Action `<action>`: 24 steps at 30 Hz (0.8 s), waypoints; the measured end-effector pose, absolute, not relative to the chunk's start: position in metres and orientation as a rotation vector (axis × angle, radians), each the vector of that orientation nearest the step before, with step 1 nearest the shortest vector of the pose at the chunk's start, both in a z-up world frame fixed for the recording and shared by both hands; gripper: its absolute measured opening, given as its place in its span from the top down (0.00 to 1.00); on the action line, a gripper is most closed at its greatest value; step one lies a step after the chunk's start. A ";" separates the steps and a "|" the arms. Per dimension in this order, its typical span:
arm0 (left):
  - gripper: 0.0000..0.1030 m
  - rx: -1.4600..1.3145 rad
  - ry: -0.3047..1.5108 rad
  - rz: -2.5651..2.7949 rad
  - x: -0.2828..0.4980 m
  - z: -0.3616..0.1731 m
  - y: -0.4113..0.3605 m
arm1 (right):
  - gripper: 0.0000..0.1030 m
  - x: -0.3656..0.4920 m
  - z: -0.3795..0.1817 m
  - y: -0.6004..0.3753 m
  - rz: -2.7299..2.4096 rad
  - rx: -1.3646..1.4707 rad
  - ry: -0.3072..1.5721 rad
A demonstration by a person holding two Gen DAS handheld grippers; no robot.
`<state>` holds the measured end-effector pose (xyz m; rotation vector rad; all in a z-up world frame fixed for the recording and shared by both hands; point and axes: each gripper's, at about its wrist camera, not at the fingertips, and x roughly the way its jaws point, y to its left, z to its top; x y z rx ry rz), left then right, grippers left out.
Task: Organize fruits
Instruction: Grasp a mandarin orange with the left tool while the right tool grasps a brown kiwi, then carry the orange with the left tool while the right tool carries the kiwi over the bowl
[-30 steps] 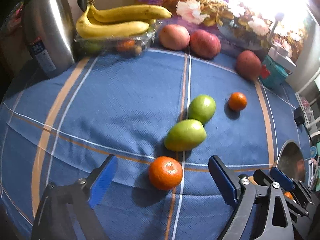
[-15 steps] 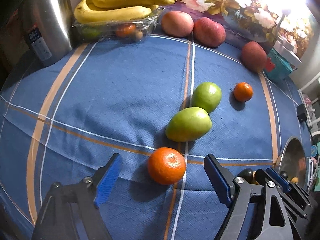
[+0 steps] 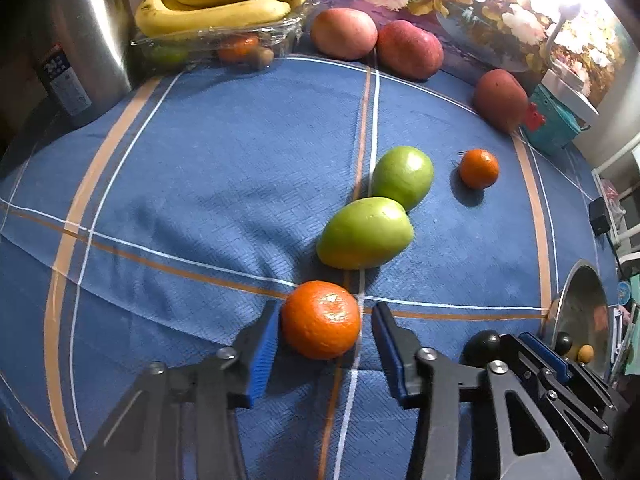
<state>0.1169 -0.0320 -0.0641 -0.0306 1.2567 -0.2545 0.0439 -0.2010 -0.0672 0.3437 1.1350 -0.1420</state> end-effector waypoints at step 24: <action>0.60 -0.062 1.182 -0.281 0.110 -0.033 -0.018 | 0.79 0.034 -0.037 -0.208 -0.120 0.391 1.063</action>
